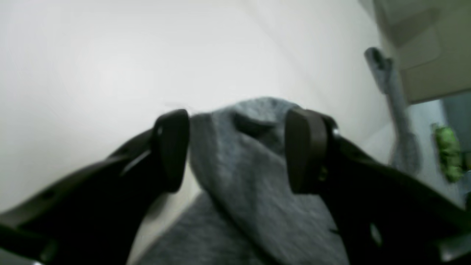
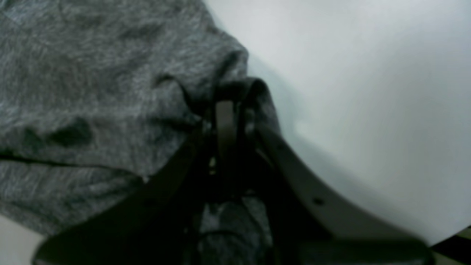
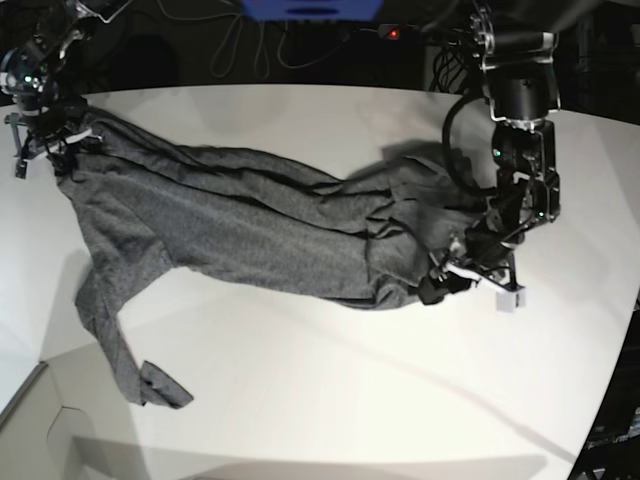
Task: Layout the t-shirt on the table in an organized manner, then fold the t-shirt properly
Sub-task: 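Stretch the shirt between both grippers and lower it flat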
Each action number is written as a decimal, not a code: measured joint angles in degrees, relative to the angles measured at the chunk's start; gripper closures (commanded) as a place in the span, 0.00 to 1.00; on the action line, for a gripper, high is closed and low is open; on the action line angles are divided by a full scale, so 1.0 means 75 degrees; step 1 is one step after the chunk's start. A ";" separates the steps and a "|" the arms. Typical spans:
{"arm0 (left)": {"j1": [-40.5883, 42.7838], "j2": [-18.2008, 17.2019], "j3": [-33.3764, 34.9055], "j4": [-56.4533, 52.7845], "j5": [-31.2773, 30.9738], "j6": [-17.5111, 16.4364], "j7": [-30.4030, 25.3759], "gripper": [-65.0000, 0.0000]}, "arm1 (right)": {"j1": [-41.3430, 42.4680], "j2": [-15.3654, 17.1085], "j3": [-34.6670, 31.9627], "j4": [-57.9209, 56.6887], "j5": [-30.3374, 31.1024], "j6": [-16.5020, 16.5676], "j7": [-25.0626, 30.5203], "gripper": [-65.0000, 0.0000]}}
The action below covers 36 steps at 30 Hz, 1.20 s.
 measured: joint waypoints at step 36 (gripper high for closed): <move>-0.0315 0.0452 -0.0015 -0.0446 0.0219 0.0026 -0.1000 1.00 | 0.0023 0.0414 0.0058 0.0000 -0.0044 0.0023 -0.0146 1.00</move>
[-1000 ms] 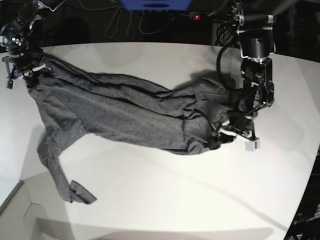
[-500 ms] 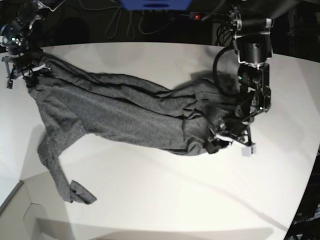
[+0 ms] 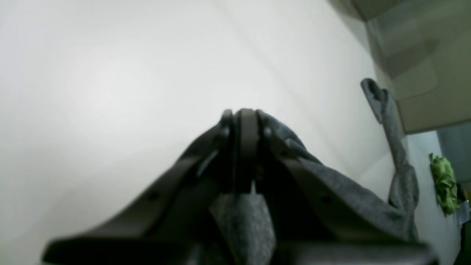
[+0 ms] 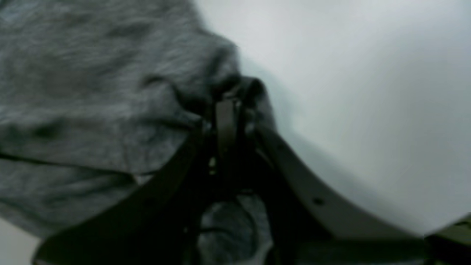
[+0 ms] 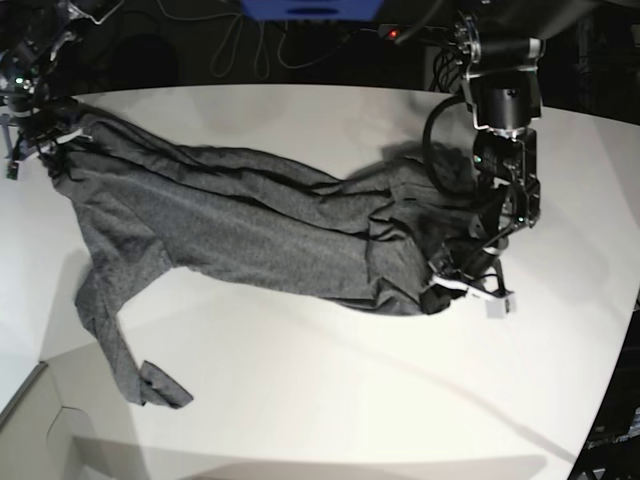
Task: Layout the t-shirt on the table in an organized manner, then fold the t-shirt properly
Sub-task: 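Stretch the shirt between both grippers and lower it flat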
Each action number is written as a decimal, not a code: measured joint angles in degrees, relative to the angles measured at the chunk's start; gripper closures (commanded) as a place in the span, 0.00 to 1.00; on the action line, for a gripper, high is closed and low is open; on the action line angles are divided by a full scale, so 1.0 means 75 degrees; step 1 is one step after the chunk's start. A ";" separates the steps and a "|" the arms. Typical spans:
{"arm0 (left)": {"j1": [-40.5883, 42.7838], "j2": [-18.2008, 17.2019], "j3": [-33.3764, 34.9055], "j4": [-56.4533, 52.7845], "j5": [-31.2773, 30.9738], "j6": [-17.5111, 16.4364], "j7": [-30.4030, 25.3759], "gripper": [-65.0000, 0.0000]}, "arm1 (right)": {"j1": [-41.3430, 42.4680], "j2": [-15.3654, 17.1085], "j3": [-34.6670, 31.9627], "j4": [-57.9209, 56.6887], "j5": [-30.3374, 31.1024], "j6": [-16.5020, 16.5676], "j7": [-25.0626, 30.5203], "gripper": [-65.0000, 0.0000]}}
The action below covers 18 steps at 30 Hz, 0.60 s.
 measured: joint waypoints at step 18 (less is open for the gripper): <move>0.0306 -0.0146 0.0003 0.0565 -0.0012 -0.0006 0.0026 1.00 | 0.0527 0.0396 0.0134 0.0545 -0.0102 -0.0108 -0.0111 0.40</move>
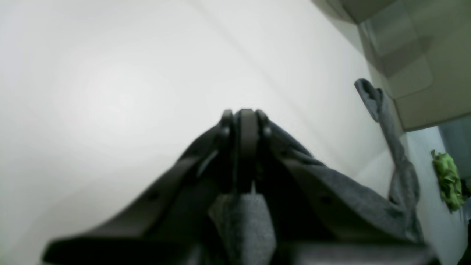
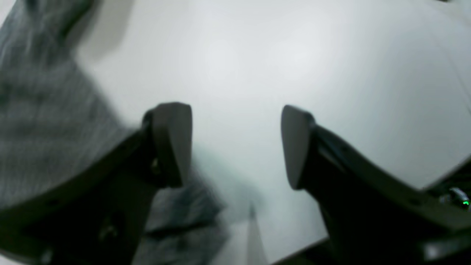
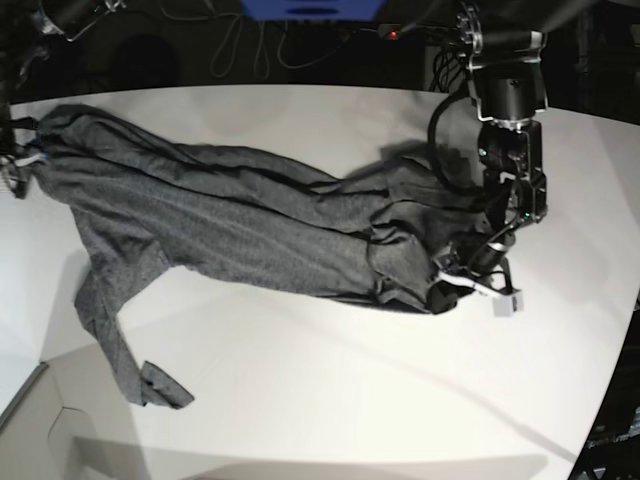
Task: Layout the t-shirt on the table in an organized manner, then fold the t-shirt properly
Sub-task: 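Stretch the shirt between both grippers and lower it flat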
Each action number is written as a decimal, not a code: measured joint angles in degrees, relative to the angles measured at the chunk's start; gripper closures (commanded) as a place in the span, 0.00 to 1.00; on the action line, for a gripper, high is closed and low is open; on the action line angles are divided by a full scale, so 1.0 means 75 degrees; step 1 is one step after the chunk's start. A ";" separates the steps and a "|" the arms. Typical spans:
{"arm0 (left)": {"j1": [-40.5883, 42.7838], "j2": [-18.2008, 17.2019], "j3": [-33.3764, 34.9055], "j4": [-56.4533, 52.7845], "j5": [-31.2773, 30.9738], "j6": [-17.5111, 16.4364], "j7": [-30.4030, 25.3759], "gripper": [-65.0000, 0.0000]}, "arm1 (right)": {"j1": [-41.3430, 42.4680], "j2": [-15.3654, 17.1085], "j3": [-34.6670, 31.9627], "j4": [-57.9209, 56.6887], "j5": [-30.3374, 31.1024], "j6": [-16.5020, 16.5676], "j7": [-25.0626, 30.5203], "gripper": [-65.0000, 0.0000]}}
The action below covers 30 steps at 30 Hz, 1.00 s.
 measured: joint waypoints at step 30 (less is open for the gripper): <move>0.0187 -0.0338 -0.0140 0.0009 0.0003 -0.0023 0.0067 1.00 | 0.2824 0.0810 -0.2559 -0.3127 0.0082 0.0050 0.0102 1.00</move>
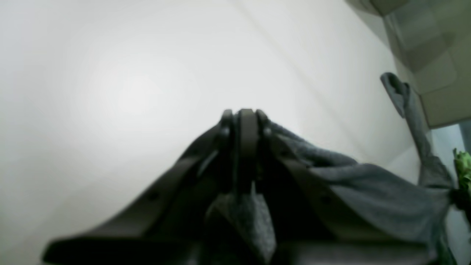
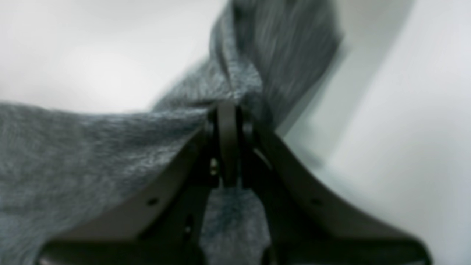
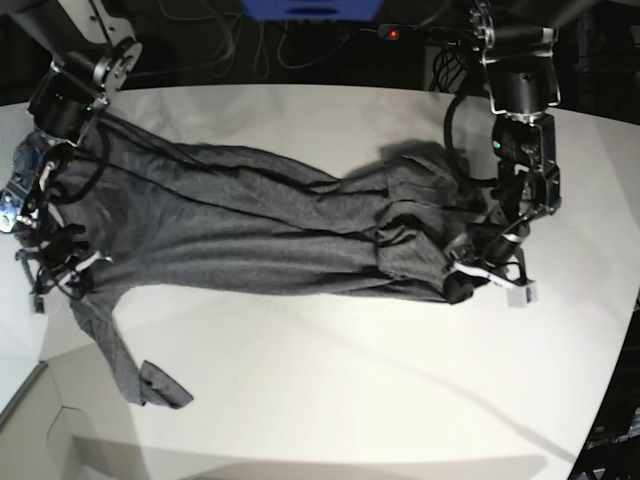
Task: Layout the t-shirt on the table in an organized manner, then fold the t-shirt properly
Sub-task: 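Stretch the shirt between both grippers and lower it flat, then grasp the shirt edge with the right gripper and hold it down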
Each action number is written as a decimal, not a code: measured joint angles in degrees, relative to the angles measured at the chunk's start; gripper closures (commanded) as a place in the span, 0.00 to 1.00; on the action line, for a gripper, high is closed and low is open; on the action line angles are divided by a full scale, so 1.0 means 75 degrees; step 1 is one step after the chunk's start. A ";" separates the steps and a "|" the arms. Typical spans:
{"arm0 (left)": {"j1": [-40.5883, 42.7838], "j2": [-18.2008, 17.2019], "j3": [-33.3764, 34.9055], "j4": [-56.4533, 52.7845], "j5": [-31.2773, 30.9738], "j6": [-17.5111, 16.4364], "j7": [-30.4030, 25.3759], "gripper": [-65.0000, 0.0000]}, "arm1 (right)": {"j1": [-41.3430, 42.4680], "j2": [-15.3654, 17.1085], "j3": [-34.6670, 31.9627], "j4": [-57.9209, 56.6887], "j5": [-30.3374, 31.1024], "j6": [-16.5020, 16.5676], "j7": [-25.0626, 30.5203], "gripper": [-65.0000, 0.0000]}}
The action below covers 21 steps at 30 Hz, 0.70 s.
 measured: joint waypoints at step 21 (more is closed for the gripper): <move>0.0000 -0.0507 -0.0341 0.0023 -0.1489 0.0026 0.0495 1.00 | -0.3118 -0.0994 0.1594 0.3095 0.1172 0.0006 -0.0723 1.00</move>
